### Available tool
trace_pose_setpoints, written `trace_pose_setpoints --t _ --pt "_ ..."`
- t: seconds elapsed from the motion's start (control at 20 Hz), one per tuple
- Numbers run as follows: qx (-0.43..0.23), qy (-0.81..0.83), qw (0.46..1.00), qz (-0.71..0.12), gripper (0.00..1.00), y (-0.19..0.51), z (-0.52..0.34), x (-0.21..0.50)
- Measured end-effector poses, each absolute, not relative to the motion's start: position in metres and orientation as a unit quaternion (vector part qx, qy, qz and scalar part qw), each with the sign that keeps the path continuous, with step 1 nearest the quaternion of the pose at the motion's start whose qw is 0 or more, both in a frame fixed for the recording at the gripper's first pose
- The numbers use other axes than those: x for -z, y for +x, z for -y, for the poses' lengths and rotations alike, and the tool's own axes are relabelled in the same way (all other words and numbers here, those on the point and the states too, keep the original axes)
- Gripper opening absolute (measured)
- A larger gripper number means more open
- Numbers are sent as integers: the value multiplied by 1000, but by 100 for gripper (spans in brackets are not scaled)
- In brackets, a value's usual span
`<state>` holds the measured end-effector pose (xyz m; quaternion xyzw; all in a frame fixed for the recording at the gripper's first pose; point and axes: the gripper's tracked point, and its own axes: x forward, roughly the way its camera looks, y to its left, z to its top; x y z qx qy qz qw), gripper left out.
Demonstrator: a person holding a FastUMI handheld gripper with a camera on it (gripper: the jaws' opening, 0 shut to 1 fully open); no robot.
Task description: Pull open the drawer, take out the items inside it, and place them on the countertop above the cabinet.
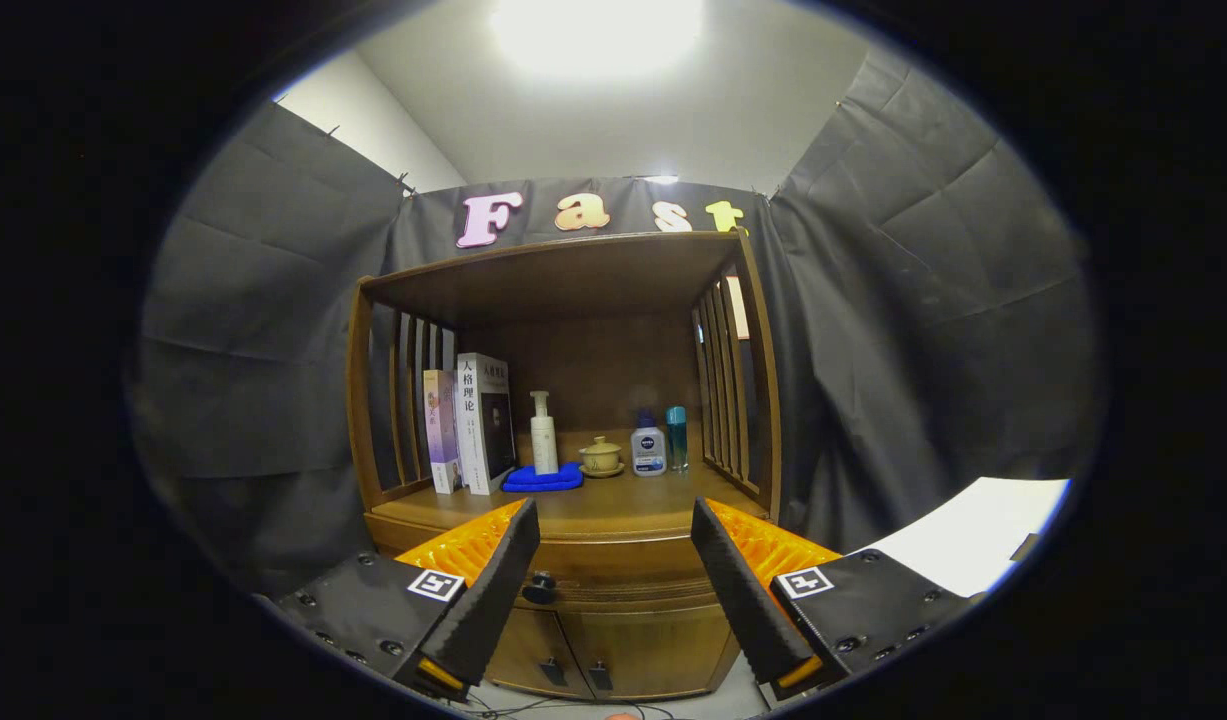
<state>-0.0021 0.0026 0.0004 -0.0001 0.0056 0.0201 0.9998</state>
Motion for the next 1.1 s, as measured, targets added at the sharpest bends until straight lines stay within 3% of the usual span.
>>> trace_pose_setpoints --t 0.45,1.1 --pt "-40 -3 999 -23 98 5 -7 15" --pt "-89 -15 990 -108 98 75 -61 91"
